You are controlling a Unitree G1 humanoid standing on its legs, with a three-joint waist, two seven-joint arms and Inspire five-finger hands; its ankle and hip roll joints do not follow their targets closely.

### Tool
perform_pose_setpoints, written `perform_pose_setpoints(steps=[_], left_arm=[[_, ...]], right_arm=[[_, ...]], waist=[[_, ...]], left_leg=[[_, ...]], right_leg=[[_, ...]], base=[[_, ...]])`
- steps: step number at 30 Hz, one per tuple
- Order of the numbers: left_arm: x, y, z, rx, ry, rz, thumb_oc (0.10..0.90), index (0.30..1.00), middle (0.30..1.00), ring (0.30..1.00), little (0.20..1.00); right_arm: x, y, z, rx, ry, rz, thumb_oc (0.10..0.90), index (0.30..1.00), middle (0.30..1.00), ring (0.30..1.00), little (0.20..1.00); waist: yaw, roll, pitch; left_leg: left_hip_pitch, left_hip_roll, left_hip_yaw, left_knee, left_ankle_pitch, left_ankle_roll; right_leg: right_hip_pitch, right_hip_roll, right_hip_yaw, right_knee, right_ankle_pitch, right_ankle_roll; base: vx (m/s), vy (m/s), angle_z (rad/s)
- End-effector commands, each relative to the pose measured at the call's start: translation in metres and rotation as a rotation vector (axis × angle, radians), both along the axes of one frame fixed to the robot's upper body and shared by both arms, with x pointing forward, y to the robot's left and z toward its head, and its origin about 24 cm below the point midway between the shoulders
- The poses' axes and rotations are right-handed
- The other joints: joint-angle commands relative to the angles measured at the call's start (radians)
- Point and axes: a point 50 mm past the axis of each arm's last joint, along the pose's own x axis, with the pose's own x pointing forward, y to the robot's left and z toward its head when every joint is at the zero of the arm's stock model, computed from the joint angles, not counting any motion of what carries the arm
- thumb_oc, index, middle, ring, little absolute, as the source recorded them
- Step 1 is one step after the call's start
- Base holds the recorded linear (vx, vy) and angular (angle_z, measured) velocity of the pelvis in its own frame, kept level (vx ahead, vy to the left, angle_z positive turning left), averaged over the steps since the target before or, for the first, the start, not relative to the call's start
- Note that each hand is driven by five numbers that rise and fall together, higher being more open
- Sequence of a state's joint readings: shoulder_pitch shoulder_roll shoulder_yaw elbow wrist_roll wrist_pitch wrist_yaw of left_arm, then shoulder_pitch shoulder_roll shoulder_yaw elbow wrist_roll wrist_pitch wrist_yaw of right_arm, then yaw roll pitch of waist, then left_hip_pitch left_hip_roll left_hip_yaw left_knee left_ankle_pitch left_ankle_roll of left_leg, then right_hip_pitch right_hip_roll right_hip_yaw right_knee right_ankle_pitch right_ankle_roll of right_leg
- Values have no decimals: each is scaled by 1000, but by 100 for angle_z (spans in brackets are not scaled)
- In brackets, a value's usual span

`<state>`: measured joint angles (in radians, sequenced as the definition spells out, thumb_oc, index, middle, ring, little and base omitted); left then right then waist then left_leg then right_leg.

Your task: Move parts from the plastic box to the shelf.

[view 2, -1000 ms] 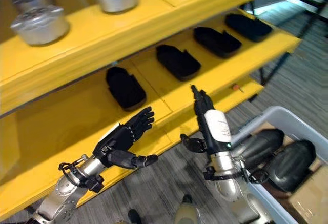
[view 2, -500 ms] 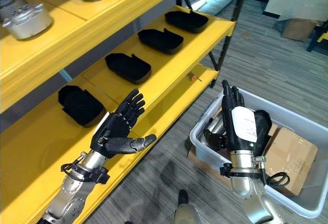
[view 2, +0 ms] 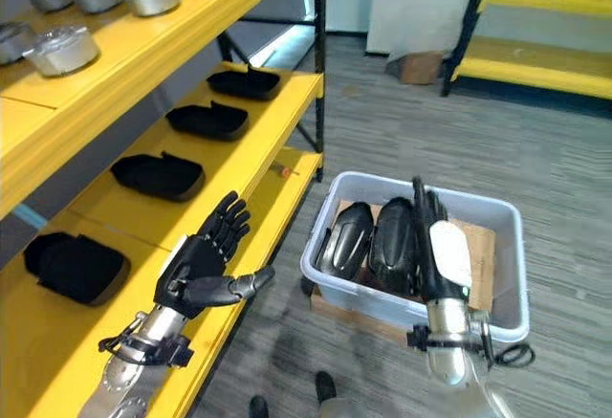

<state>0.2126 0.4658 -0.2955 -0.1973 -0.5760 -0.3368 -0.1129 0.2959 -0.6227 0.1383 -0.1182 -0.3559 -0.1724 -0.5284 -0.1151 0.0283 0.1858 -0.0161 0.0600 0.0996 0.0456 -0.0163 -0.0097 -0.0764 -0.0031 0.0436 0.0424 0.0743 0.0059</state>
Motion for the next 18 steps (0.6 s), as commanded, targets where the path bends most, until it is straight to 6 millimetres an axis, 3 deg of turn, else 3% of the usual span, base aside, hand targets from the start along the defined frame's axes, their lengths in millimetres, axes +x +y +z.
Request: perform_pose_setpoints(steps=[1, 4, 11, 13, 14, 18], left_arm=[[2, 6, 42, -9, -255, -53, 900, 1000, 1000, 1000, 1000], [3, 2, 40, 5, -241, -39, 900, 1000, 1000, 1000, 1000], [1, 8, 37, 29, -225, -45, 900, 1000, 1000, 1000, 1000], [2, 8, 40, 39, -237, -30, 900, 1000, 1000, 1000, 1000], [3, 11, 41, 42, -246, 8, 900, 1000, 1000, 1000, 1000], [3, 11, 37, 54, -226, 24, 900, 1000, 1000, 1000, 1000]], right_arm=[[27, 19, 55, -4, -309, 122, 900, 1000, 1000, 1000, 1000], [36, 27, 57, 2, -309, 134, 900, 1000, 1000, 1000, 1000], [33, 25, 57, -30, -272, 159, 900, 1000, 1000, 1000, 1000], [35, 30, 58, -64, -265, 203, 900, 1000, 1000, 1000, 1000], [39, 37, 59, -76, -263, 246, 900, 1000, 1000, 1000, 1000], [42, 42, 61, -87, -267, 285, 900, 1000, 1000, 1000, 1000]], waist=[[19, -23, -55], [36, -21, -59], [42, -27, -76], [52, -27, -63], [73, -31, -39], [89, -37, -20]], left_leg=[[22, -123, -28, -49, 22, 31], [35, -141, -111, -101, 48, 47], [49, -137, -108, -133, 52, 64], [53, -125, -69, -133, 56, 69], [68, -107, -9, -133, 54, 69], [87, -73, 58, -133, 54, 62]], right_leg=[[117, 7, -22, -94, -12, 37], [90, 28, 22, -76, -9, 39], [85, 28, 5, -12, -48, 49], [59, 7, -65, 74, -68, 60], [38, -48, -167, 140, -60, 89], [36, -115, -220, 118, -31, 121]], base=[[121, 25, 16], [105, 71, -31], [102, 110, -20], [30, 104, -7], [4, 84, -28], [12, 10, -88]])
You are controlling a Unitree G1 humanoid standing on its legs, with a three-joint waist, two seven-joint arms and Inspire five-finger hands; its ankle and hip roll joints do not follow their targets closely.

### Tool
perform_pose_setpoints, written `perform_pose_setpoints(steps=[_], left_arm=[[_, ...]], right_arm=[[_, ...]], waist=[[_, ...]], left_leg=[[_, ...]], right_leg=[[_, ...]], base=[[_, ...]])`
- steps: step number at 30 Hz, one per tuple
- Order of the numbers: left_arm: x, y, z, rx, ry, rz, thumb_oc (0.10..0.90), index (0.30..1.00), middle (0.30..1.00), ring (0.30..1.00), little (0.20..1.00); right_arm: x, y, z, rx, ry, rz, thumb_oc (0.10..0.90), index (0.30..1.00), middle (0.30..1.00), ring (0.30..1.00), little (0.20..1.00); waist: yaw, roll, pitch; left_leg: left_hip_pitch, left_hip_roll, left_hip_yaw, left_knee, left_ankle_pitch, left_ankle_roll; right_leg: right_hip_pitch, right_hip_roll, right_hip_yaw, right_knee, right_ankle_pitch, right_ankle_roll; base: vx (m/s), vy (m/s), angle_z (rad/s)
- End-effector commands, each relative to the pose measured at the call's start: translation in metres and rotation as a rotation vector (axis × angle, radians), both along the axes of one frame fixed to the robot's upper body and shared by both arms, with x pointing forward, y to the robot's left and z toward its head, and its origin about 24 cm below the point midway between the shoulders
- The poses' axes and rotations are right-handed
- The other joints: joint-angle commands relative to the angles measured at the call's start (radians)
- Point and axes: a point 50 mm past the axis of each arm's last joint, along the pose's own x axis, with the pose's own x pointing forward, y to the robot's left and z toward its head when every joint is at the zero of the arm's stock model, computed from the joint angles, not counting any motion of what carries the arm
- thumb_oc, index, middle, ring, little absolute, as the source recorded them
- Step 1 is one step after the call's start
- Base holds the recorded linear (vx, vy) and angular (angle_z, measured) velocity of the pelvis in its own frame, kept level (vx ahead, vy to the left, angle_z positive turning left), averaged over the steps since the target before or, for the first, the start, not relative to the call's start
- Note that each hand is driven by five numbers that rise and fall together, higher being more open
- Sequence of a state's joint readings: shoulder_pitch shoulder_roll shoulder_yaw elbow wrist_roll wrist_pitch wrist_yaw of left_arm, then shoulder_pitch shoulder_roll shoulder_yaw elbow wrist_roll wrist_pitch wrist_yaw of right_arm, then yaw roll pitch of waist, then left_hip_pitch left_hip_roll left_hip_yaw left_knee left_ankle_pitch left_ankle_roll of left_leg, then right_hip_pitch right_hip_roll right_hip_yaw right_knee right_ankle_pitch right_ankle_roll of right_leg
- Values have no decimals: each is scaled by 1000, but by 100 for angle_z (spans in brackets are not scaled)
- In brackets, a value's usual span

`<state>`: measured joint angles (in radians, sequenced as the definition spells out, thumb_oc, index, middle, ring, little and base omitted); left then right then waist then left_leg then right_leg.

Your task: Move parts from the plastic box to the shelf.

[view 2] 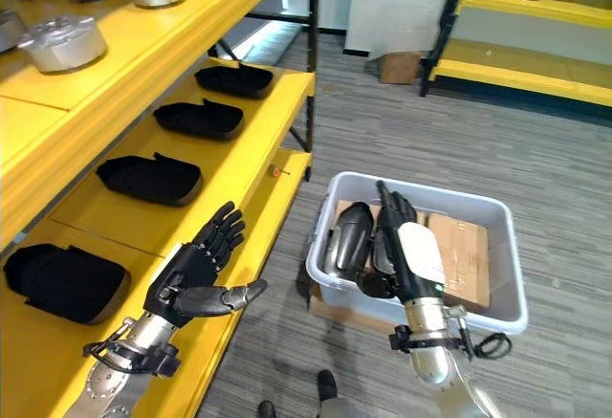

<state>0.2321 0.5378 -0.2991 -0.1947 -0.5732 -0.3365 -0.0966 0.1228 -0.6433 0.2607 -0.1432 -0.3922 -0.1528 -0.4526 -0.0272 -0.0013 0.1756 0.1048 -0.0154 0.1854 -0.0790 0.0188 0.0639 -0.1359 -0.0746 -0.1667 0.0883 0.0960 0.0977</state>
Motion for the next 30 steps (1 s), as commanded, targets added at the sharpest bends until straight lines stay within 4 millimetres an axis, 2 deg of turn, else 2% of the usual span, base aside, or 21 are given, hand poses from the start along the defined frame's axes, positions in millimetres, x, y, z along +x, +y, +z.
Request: perform_pose_setpoints(steps=[1, 2, 3, 5, 6, 9, 10, 11, 13, 15, 17, 19, 22, 25, 27, 29, 30], left_arm=[[7, -1, 38, -16, -231, -15, 900, 1000, 1000, 1000, 1000], [7, -3, 35, -35, -210, -44, 900, 1000, 1000, 1000, 1000], [7, -2, 33, -57, -199, -53, 900, 1000, 1000, 1000, 1000], [7, -1, 33, -81, -190, -54, 900, 1000, 1000, 1000, 1000], [7, 1, 30, -142, -163, -47, 900, 1000, 1000, 1000, 1000], [7, 2, 30, -143, -163, -47, 900, 1000, 1000, 1000, 1000], [12, -2, 32, -149, -201, -26, 900, 1000, 1000, 1000, 1000], [13, -2, 32, -188, -186, -44, 900, 1000, 1000, 1000, 1000], [15, -5, 29, -295, -131, -81, 900, 1000, 1000, 1000, 1000], [18, -9, 28, -293, -129, -63, 900, 1000, 1000, 1000, 1000], [20, -17, 31, -276, -147, -70, 900, 1000, 1000, 1000, 1000], [18, -17, 31, -273, -145, -68, 900, 1000, 1000, 1000, 1000], [16, -16, 32, -271, -142, -61, 900, 1000, 1000, 1000, 1000], [14, -14, 35, -253, -158, -51, 900, 1000, 1000, 1000, 1000], [18, -13, 36, -264, -167, -35, 900, 1000, 1000, 1000, 1000], [22, -16, 35, -275, -166, -48, 900, 1000, 1000, 1000, 1000], [23, -18, 34, -275, -164, -56, 900, 1000, 1000, 1000, 1000]], right_arm=[[13, 5, 43, -24, -221, 84, 900, 1000, 1000, 1000, 1000], [15, 2, 45, -25, -233, 63, 900, 1000, 1000, 1000, 1000], [16, 1, 45, -27, -234, 56, 900, 1000, 1000, 1000, 1000], [17, 1, 45, -31, -233, 55, 900, 1000, 1000, 1000, 1000], [19, 4, 45, -44, -226, 68, 900, 1000, 1000, 1000, 1000], [19, 4, 45, -43, -226, 69, 900, 1000, 1000, 1000, 1000], [25, 15, 44, -62, -218, 111, 900, 1000, 1000, 1000, 1000], [25, 16, 44, -52, -215, 119, 900, 1000, 1000, 1000, 1000], [25, 17, 45, -38, -205, 129, 900, 1000, 1000, 1000, 1000], [26, 20, 45, -52, -209, 137, 900, 1000, 1000, 1000, 1000], [29, 22, 46, -49, -211, 133, 900, 1000, 1000, 1000, 1000], [30, 21, 47, -49, -203, 129, 900, 1000, 1000, 1000, 1000], [30, 24, 45, -61, -185, 141, 900, 1000, 1000, 1000, 1000], [32, 24, 42, -95, -170, 152, 900, 1000, 1000, 1000, 1000], [34, 25, 40, -126, -168, 167, 900, 1000, 1000, 1000, 1000], [33, 24, 37, -153, -179, 168, 900, 1000, 1000, 1000, 1000], [34, 24, 35, -163, -188, 166, 900, 1000, 1000, 1000, 1000]], waist=[[-3, -9, -8], [-13, -11, -13], [-14, -12, -18], [-13, -13, -20], [-5, -17, -26], [-5, -17, -25], [8, -34, -28], [10, -41, -25], [8, -47, -26], [4, -48, -29], [1, -46, -36], [6, -43, -40], [9, -35, -41], [2, -17, -29], [-3, -4, -16], [-21, 1, -10], [-26, 4, -7]], left_leg=[[-29, 6, -32, -8, 17, -13], [-26, 9, -53, -8, 9, -15], [-24, 11, -58, -8, 5, -17], [-23, 12, -59, -8, 2, -19], [-16, 25, -47, -8, -4, -29], [-14, 25, -47, -8, -5, -28], [2, 75, -16, -8, -16, -54], [7, 90, -12, -8, -18, -61], [9, 106, -15, -8, -18, -69], [11, 116, -28, -8, -15, -74], [12, 141, -48, -8, -4, -93], [12, 156, -51, -8, 4, -107], [22, 188, -55, -8, 17, -128], [19, 235, -57, -6, 61, -150], [-26, 268, -48, 72, 137, -168], [-94, 286, 6, 190, 185, -181], [-112, 277, 14, 218, 185, -179]], right_leg=[[102, -50, 12, 43, -41, 34], [114, -69, 70, -18, -8, 49], [122, -86, 87, -51, 15, 61], [128, -96, 91, -71, 31, 67], [127, -135, 76, -111, 77, 83], [132, -135, 75, -119, 82, 84], [108, -202, 49, -176, 178, 120], [96, -207, 50, -176, 188, 126], [94, -196, 62, -176, 165, 129], [100, -184, 80, -176, 144, 126], [137, -166, 90, -176, 94, 112], [158, -155, 73, -176, 70, 101], [195, -124, 42, -176, 34, 64], [195, -76, 33, -134, -11, 9], [185, -41, 20, -104, -42, -31], [181, -29, -16, -99, -49, -57], [178, -24, -18, -96, -51, -64]], base=[[68, -55, -47], [78, -72, -45], [77, -81, -34], [35, -67, 6], [24, -69, 22], [30, -152, -3], [96, -589, -13], [121, -722, -22], [82, -380, -17], [90, -280, 12], [121, -347, -7], [117, -380, -3], [168, -485, 20], [123, -460, 6], [71, -491, -8], [-14, -301, 30], [4, -175, 78]])
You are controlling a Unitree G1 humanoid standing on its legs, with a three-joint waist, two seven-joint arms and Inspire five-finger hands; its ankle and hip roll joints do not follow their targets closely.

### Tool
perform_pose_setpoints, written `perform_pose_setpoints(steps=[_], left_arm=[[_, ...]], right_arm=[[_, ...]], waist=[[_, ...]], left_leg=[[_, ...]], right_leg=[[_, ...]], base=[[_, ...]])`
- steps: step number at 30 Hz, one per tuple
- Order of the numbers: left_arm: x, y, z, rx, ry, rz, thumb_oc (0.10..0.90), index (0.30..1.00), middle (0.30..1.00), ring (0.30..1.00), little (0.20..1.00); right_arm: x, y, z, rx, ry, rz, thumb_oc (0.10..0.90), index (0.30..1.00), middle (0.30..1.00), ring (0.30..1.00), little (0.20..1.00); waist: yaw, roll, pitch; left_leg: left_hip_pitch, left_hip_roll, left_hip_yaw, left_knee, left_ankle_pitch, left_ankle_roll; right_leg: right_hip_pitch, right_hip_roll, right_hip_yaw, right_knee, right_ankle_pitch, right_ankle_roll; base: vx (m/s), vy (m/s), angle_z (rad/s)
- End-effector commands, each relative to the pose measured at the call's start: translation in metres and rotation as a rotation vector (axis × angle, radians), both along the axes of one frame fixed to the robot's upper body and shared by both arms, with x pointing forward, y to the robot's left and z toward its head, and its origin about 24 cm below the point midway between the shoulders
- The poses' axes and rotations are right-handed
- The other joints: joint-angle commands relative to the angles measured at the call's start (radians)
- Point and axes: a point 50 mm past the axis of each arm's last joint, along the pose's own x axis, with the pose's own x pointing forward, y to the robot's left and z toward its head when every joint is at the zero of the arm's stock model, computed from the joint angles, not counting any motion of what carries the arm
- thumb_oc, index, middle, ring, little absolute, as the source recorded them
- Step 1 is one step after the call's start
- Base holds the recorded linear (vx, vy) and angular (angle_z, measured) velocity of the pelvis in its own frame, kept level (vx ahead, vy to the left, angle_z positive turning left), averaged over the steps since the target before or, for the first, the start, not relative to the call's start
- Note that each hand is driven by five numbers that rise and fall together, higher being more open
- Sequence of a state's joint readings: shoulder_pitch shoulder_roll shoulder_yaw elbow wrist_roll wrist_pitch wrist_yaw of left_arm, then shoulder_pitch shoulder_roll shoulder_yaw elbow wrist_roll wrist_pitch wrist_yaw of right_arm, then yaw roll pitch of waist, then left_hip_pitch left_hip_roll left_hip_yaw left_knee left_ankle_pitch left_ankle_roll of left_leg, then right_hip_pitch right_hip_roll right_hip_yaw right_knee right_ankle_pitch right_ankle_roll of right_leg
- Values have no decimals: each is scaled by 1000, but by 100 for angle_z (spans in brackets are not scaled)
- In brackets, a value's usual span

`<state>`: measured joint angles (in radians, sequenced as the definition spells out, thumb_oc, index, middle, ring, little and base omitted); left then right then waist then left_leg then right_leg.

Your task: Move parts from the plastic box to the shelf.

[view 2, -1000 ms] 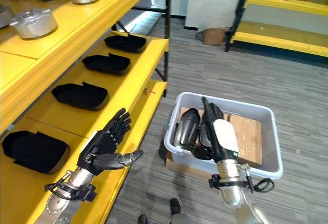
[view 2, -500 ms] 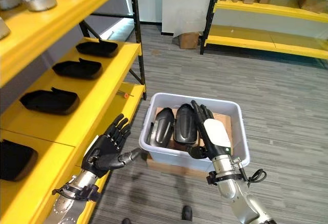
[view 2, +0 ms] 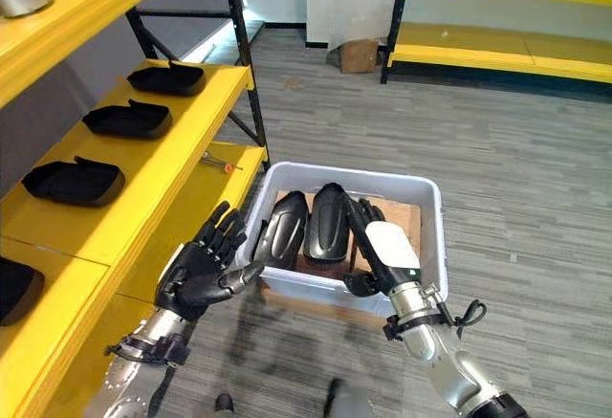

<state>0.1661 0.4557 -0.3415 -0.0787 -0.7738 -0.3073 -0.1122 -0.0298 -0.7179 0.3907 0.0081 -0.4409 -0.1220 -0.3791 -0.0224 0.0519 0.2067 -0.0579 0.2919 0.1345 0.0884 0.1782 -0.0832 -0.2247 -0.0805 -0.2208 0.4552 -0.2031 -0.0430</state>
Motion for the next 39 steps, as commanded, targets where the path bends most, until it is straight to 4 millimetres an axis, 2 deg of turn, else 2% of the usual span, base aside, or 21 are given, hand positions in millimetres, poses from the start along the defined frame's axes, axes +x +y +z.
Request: perform_pose_setpoints(steps=[1, 2, 4, 5, 6, 7, 9, 11, 12, 21, 25, 27, 33, 39], left_arm=[[11, -12, 53, -39, -303, -38, 900, 1000, 1000, 1000, 1000], [10, -14, 53, -37, -304, -27, 900, 1000, 1000, 1000, 1000], [10, -16, 57, -69, -327, -60, 900, 1000, 1000, 1000, 1000], [7, -17, 60, -84, -354, -109, 900, 1000, 1000, 1000, 1000], [6, -17, 60, -85, -360, -117, 900, 1000, 1000, 1000, 1000], [3, -17, 62, -82, -377, -140, 900, 1000, 1000, 1000, 1000], [2, -15, 62, -63, -382, -134, 900, 1000, 1000, 1000, 1000], [4, -14, 63, -50, -394, -122, 900, 1000, 1000, 1000, 1000], [7, -13, 62, -81, -392, -138, 900, 1000, 1000, 1000, 1000], [7, -15, 60, -117, -363, -170, 900, 1000, 1000, 1000, 1000], [6, -15, 59, -113, -359, -168, 900, 1000, 1000, 1000, 1000], [5, -17, 57, -98, -338, -174, 900, 1000, 1000, 1000, 1000], [7, -17, 60, -94, -347, -179, 900, 1000, 1000, 1000, 1000], [15, -23, 71, -110, -390, -171, 900, 1000, 1000, 1000, 1000]], right_arm=[[12, 24, 47, 47, -281, 122, 900, 1000, 1000, 1000, 1000], [14, 30, 46, 50, -282, 139, 900, 1000, 1000, 1000, 1000], [15, 35, 48, 54, -280, 160, 900, 1000, 1000, 1000, 1000], [13, 36, 50, 58, -276, 167, 900, 1000, 1000, 1000, 1000], [12, 35, 50, 59, -275, 167, 900, 1000, 1000, 1000, 1000], [11, 35, 48, 62, -266, 170, 900, 1000, 1000, 1000, 1000], [11, 36, 44, 65, -248, 181, 900, 1000, 1000, 1000, 1000], [9, 36, 43, 66, -233, 191, 900, 1000, 1000, 1000, 1000], [7, 33, 40, 51, -238, 179, 900, 1000, 1000, 1000, 1000], [10, 26, 39, 38, -253, 83, 900, 1000, 1000, 1000, 1000], [10, 26, 40, 40, -257, 76, 900, 1000, 1000, 1000, 1000], [18, 29, 45, 29, -298, 51, 900, 1000, 1000, 1000, 1000], [29, 32, 53, 17, -319, 47, 900, 1000, 1000, 1000, 1000], [46, 50, 66, 15, -341, 118, 900, 1000, 1000, 1000, 1000]], waist=[[-29, -45, -35], [-19, -37, -28], [-11, -31, -27], [-6, -29, -22], [-5, -30, -21], [4, -37, -13], [18, -48, -4], [13, -47, -6], [-2, -37, -16], [-13, -23, -43], [-12, -24, -45], [9, -28, -40], [28, -23, -21], [49, -8, 26]], left_leg=[[41, -60, 45, 52, 11, -22], [41, -105, 1, 14, 1, -7], [24, -135, -32, -51, 19, -5], [-6, -132, -42, -96, 62, -19], [-13, -132, -43, -102, 68, -21], [-60, -131, -69, -116, 98, -28], [-86, -147, -129, -125, 76, -19], [-73, -147, -114, -130, 65, -14], [-31, -148, -98, -157, 38, -9], [51, -179, -81, -176, -37, 11], [54, -183, -81, -176, -42, 15], [50, -204, -86, -176, -64, 31], [20, -216, -88, -176, -67, 39], [-21, -227, -93, -176, -61, 46]], right_leg=[[263, -12, 48, -455, 245, 74], [266, 0, 80, -448, 242, 75], [273, 10, 115, -457, 242, 79], [292, 10, 126, -468, 239, 82], [296, 8, 127, -470, 239, 83], [314, 1, 140, -476, 240, 86], [327, -12, 171, -474, 241, 91], [333, -19, 168, -474, 239, 91], [331, -19, 159, -468, 235, 96], [342, -31, 144, -489, 241, 114], [342, -32, 142, -492, 243, 116], [327, -41, 134, -503, 251, 126], [290, -48, 120, -501, 255, 128], [232, -56, 103, -484, 257, 123]], base=[[60, -54, 66], [83, 15, 35], [104, 72, -1], [95, 78, -29], [112, 103, -35], [117, 111, -22], [140, 140, -17], [137, 163, -96], [123, 146, -102], [133, 125, -8], [56, 37, 23], [139, 109, 12], [-2, 55, 12], [-66, 76, 1]])
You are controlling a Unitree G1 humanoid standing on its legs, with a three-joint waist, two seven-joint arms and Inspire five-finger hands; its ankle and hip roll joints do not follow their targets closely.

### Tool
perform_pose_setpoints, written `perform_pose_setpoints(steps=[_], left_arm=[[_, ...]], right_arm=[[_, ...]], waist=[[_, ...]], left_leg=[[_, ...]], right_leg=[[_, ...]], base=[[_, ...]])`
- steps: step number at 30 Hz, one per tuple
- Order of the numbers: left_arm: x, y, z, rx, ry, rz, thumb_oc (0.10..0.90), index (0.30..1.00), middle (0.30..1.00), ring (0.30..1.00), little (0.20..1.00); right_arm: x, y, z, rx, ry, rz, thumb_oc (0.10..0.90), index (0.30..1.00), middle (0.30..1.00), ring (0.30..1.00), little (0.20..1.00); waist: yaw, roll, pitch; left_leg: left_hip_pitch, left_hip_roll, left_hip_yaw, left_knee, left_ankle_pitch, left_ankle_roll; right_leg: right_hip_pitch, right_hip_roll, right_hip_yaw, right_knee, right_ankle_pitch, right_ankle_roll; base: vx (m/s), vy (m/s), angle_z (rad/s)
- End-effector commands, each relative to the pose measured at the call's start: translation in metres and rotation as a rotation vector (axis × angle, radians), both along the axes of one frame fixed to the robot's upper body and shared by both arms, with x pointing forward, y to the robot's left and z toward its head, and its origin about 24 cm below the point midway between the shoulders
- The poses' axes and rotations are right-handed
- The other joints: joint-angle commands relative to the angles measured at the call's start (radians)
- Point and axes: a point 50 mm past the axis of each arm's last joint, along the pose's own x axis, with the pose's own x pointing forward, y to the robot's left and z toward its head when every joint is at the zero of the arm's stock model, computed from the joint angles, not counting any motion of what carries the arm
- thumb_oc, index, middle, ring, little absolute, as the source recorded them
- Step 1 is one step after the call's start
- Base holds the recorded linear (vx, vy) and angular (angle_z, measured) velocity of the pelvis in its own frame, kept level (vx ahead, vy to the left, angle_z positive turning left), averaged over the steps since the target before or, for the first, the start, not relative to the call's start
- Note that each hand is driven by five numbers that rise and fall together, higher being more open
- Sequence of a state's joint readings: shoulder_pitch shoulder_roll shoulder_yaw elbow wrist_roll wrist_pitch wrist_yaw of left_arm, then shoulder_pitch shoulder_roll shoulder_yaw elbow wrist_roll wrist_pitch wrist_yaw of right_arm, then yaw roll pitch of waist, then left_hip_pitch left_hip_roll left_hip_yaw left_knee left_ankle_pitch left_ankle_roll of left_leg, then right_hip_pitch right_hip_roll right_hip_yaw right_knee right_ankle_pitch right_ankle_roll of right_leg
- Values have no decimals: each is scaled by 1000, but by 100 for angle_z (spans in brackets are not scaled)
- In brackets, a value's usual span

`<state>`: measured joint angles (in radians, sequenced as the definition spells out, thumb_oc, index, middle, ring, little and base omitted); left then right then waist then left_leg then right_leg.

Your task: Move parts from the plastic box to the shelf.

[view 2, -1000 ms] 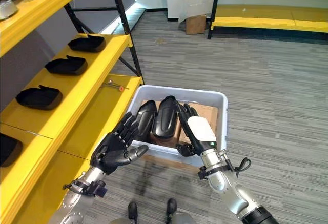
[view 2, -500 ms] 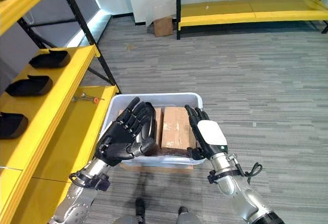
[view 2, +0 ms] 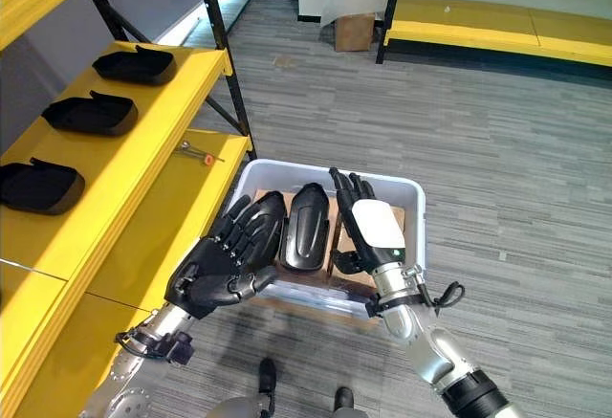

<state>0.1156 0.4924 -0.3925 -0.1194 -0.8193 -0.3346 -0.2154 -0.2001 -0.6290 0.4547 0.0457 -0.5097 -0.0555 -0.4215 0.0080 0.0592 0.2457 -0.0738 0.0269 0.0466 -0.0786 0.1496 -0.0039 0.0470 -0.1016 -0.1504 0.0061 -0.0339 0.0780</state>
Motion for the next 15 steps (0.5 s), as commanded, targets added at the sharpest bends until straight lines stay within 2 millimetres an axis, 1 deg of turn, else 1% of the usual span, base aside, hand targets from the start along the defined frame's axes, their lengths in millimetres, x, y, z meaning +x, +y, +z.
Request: perform_pose_setpoints(steps=[1, 5, 10, 14, 15], left_arm=[[12, -11, 54, -97, -280, -17, 900, 1000, 1000, 1000, 1000], [15, -13, 56, -107, -290, -6, 900, 1000, 1000, 1000, 1000], [15, -13, 57, -123, -298, -6, 900, 1000, 1000, 1000, 1000], [16, -15, 59, -127, -307, -12, 900, 1000, 1000, 1000, 1000], [17, -17, 61, -124, -318, -18, 900, 1000, 1000, 1000, 1000]], right_arm=[[19, 23, 48, 9, -214, 110, 900, 1000, 1000, 1000, 1000], [24, 29, 46, 1, -196, 99, 900, 1000, 1000, 1000, 1000], [27, 33, 29, -36, -151, 69, 900, 1000, 1000, 1000, 1000], [29, 36, 28, -54, -152, 69, 900, 1000, 1000, 1000, 1000], [31, 37, 30, -66, -163, 65, 900, 1000, 1000, 1000, 1000]], waist=[[21, -13, -5], [29, -6, 16], [42, 3, 48], [48, 5, 69], [52, 6, 82]], left_leg=[[-10, 35, -6, -9, -32, -32], [-24, 26, -10, -9, -30, -27], [-36, 11, -12, -9, -30, -16], [-50, 1, -12, -4, -32, -8], [-60, -4, -12, -1, -32, -4]], right_leg=[[-47, -36, 32, -33, 89, 1], [-69, -40, 28, -21, 88, 0], [-104, -52, 23, 3, 88, 4], [-124, -59, 23, 14, 91, 7], [-136, -62, 23, 21, 92, 9]], base=[[-55, 97, -1], [-16, 88, 1], [8, 110, 6], [-19, 77, 4], [-43, 64, 2]])
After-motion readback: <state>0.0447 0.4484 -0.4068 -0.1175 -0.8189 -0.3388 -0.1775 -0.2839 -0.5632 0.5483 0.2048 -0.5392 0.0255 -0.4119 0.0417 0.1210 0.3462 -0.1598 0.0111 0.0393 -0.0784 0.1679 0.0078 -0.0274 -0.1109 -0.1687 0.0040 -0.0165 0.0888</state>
